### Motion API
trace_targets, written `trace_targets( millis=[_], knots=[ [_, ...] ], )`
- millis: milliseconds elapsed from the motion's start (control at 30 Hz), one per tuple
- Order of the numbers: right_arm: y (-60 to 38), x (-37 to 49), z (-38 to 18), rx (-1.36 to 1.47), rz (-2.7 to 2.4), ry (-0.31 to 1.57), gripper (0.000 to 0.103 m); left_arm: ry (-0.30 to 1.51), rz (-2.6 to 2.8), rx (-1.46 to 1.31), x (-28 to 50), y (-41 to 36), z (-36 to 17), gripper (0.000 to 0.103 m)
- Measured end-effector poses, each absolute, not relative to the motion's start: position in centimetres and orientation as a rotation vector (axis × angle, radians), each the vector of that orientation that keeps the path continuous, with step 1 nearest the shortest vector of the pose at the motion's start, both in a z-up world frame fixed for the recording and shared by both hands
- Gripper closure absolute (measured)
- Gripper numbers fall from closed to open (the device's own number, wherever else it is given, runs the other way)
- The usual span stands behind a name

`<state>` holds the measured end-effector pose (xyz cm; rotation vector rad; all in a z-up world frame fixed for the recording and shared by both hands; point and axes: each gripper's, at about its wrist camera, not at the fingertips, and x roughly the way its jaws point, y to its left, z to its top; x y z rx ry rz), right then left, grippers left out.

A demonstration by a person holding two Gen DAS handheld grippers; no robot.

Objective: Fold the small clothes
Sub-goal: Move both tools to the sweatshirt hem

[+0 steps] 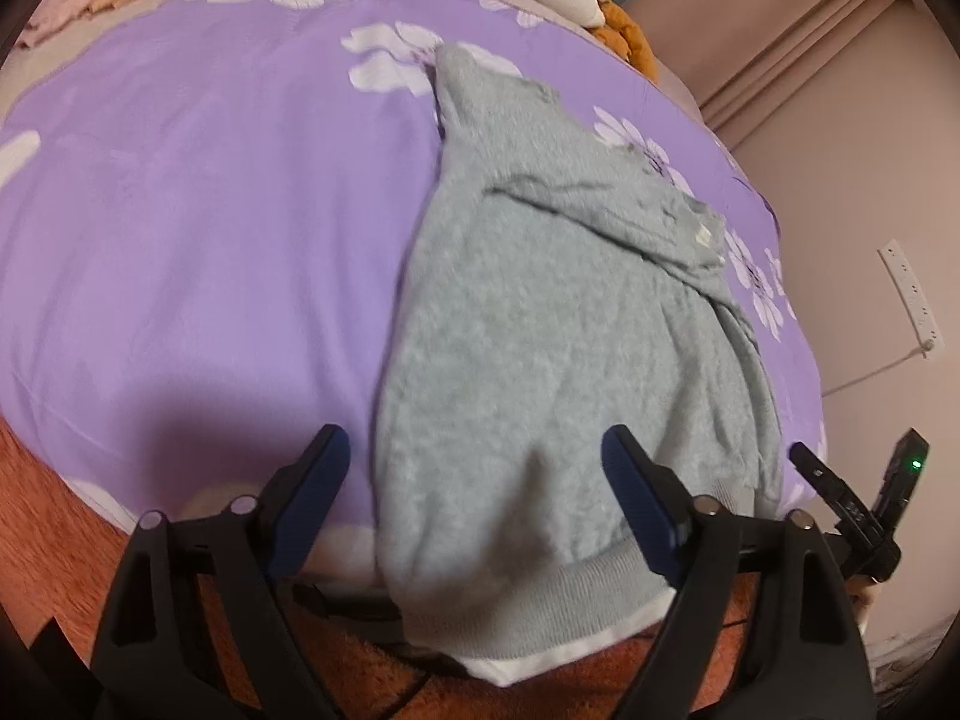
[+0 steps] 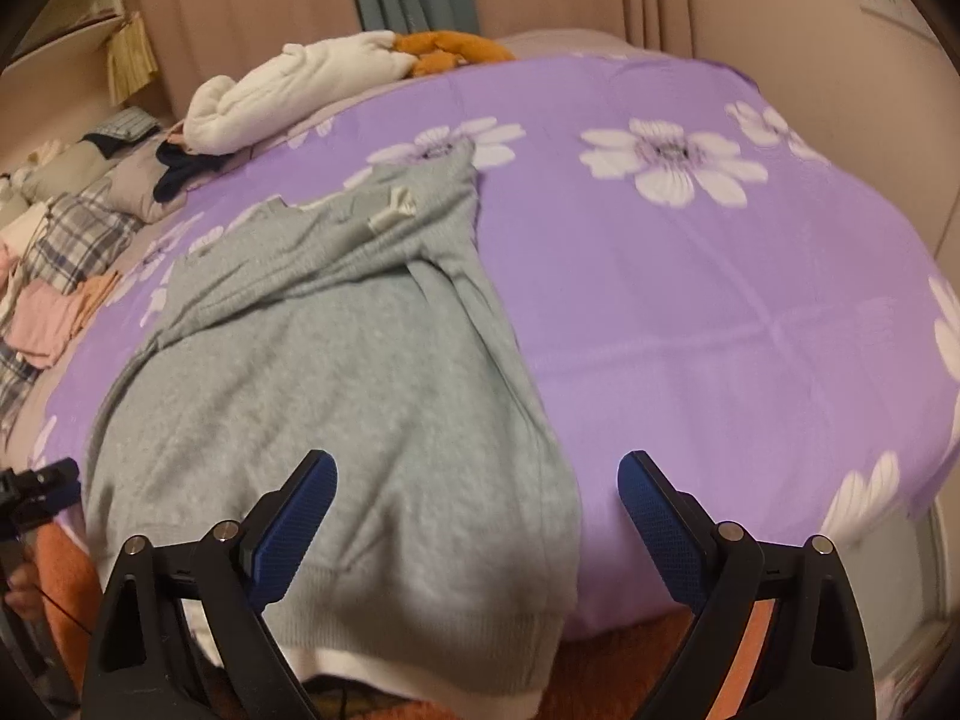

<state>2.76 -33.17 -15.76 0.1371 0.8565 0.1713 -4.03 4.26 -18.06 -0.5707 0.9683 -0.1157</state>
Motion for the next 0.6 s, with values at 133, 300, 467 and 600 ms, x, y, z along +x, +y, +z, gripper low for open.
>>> trace_targets(
  millis=[133, 300, 467, 600],
  knots=[
    [-33.6, 1.9, -16.3, 0.139, 0.149, 0.876, 0.008, 0.986, -0.143, -0.553, -4.7, 3.5, -18.6, 0.024],
    [-33.8, 1.1, -17.3, 0.161, 0.154, 0.933, 0.014, 0.999, -0.16, -0.546, -5.1, 2.9, -19.0, 0.025],
    [-34.3, 0.6, -18.2, 0.188, 0.156, 0.968, 0.025, 1.004, -0.155, -0.511, -5.5, 2.4, -19.4, 0.032],
    [-34.8, 0.6, -19.2, 0.291, 0.199, 1.011, 0.045, 1.011, -0.099, -0.456, -5.6, 2.3, -19.5, 0.059]
  ],
)
